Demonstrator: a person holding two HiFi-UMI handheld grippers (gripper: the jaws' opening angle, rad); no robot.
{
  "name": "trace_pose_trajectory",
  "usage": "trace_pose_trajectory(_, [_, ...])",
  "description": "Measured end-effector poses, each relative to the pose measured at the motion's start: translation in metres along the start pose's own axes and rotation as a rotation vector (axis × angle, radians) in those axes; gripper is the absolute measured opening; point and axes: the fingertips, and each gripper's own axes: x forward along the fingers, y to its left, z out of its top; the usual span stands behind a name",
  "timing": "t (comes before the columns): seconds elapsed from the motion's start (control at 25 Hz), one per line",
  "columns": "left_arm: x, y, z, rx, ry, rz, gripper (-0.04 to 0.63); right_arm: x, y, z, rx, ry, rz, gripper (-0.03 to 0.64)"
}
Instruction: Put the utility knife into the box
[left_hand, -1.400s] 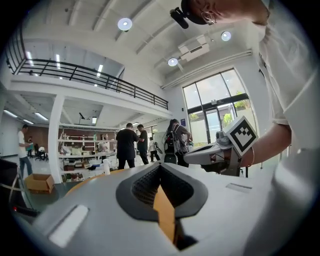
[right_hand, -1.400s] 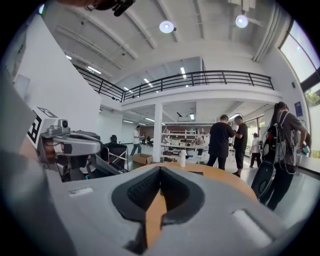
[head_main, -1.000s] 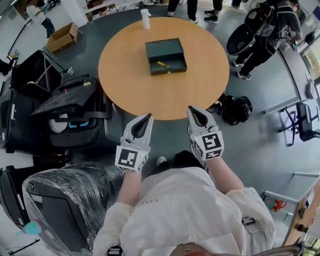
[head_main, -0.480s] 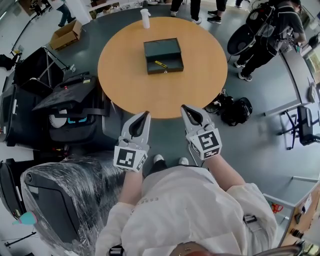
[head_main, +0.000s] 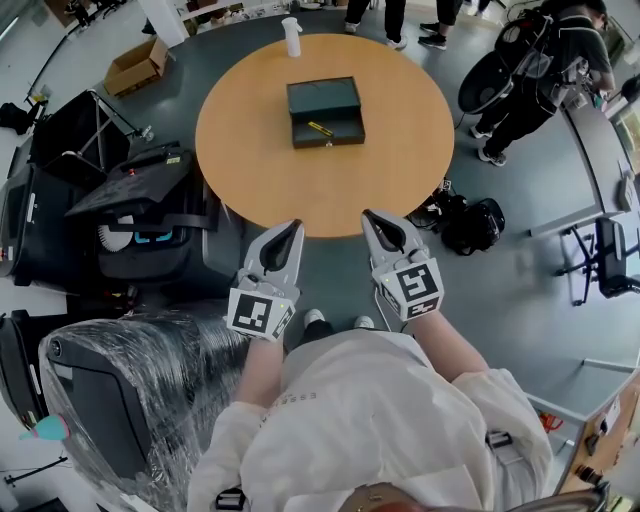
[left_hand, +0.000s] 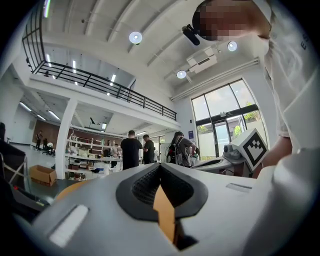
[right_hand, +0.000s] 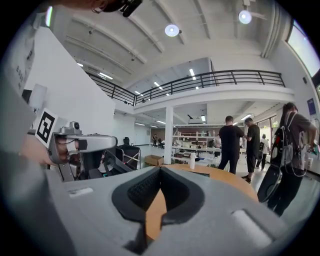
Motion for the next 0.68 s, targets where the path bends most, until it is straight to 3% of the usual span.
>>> trace_pose_trajectory(0.44, [0.0035,-0.0063,-0.0034,0.007,0.015,-0.021,0.017,-0.0006,-0.0038,0.0014,0.01,0.003,-0.001,-0.009])
trace_pose_trajectory(0.68, [0.0007,-0.0006,-0.0064,-0.031,-0.001,-0.005,0.017,0.0006,0.0012,0.0029,0.004,-0.001,0.019,-0.009])
